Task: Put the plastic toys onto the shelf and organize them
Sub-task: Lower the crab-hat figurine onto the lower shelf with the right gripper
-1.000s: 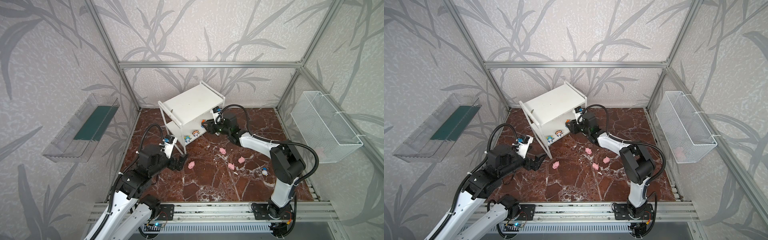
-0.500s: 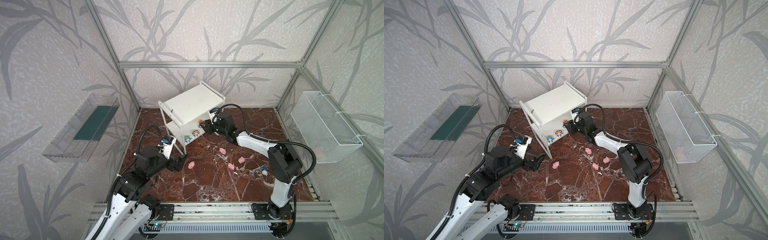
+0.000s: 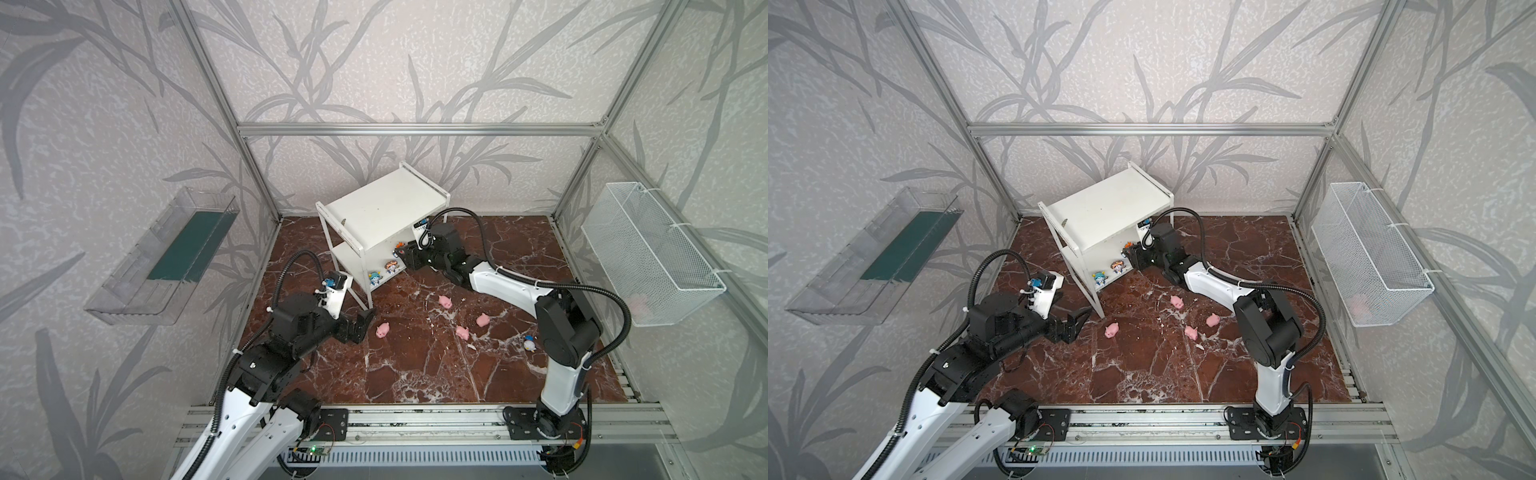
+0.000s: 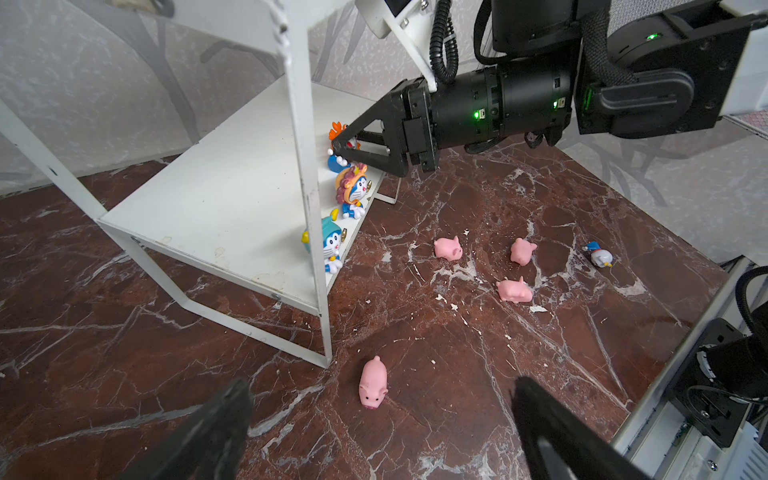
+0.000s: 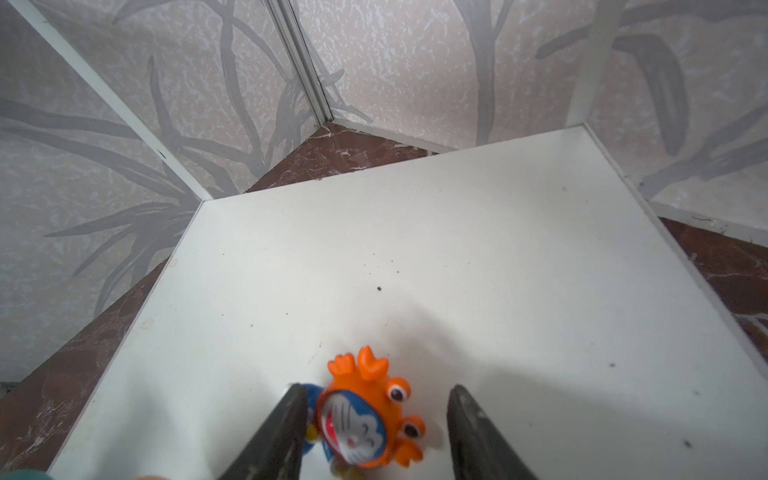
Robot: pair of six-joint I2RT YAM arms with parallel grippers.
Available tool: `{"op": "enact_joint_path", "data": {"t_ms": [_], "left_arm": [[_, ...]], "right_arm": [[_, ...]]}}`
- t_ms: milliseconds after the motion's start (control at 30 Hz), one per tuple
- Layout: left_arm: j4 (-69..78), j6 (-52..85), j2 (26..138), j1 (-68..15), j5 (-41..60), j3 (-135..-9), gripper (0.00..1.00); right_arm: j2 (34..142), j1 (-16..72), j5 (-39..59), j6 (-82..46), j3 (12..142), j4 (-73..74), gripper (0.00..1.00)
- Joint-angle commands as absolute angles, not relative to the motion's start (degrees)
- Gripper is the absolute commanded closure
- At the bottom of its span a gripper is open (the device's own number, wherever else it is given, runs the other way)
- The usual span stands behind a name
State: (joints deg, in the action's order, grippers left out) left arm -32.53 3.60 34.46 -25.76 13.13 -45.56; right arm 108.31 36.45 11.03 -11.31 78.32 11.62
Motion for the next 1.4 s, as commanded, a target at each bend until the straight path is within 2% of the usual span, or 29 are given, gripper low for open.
{"op": "enact_joint_path", "data": {"t_ms": [0,300,733,1167,1367], "left_arm": [[-31.98,3.29,33.87,-25.53,13.49,-44.81,0.01],[-31.97,3.33,33.94,-25.44,13.21,-44.78,0.01],[-31.90,3.22,34.23,-25.49,13.27,-44.81,0.01],[-31.93,3.34,34.58,-25.43,13.52,-44.78,0.01],[-31.91,3.27,34.63,-25.49,13.46,-44.86,0.01]], "right_arm": [[110.37,36.50,11.40,-9.34,81.23,10.98,0.45],[111.98,35.88,14.32,-10.65,82.05,12.33,0.50],[108.74,35.86,12.28,-10.56,76.88,16.61,0.68],[104.12,35.84,8.76,-8.97,71.39,19.07,0.69],[104.17,35.33,9.84,-10.45,72.17,19.71,0.62]]}}
